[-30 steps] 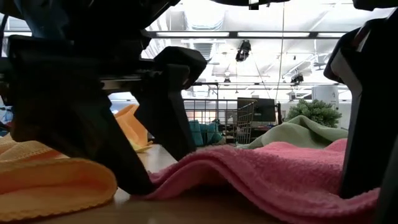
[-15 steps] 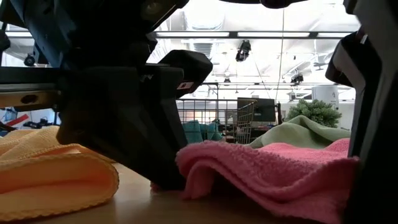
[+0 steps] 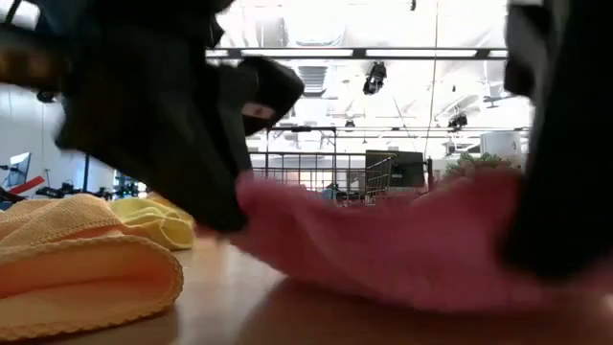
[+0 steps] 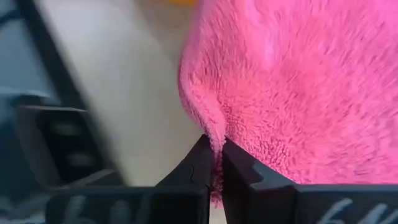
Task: Fold microfiber towels
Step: Fold the pink microfiber cloth
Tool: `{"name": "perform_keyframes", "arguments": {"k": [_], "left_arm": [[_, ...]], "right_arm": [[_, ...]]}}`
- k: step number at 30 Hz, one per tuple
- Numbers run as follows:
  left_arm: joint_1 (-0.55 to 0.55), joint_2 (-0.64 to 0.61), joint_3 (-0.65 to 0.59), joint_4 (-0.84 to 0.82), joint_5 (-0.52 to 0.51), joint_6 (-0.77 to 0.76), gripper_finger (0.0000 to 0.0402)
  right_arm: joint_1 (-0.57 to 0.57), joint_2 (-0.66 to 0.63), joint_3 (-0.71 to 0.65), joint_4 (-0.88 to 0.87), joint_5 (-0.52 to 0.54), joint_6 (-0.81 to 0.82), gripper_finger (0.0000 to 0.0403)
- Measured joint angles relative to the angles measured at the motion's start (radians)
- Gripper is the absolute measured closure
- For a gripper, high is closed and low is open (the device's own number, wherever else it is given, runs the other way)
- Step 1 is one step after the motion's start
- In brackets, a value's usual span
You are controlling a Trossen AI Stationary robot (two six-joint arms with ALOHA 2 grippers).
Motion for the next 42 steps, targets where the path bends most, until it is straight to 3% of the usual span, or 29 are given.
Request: {"name": "perform_keyframes", "arguments": {"k": [8,14,20,28,42], "left_arm": [[-0.041,-0.071,0.008,-0.088,0.033,-0.076,0.0400],[-0.071,-0.126,0.051,-0.243,0.036,-0.129,0.0400],[-0.064,-0.137,0.092,-0.313,-0.027,-0.099,0.0400],[0.018,-0.138,0.135,-0.321,-0.076,-0.066,0.0400],[0.179,-0.139,0.163,-0.310,-0.068,0.036,0.0400]], "right_arm": [[0.005,0.010,0.122,-0.023,0.020,0.022,0.0394],[0.010,0.010,0.193,-0.041,0.047,0.063,0.0394],[0.009,0.007,0.268,-0.174,0.078,0.111,0.0394],[0.015,0.006,0.343,-0.467,0.127,0.201,0.0394],[0.013,-0.054,0.292,-0.725,0.192,0.298,0.0394]]}}
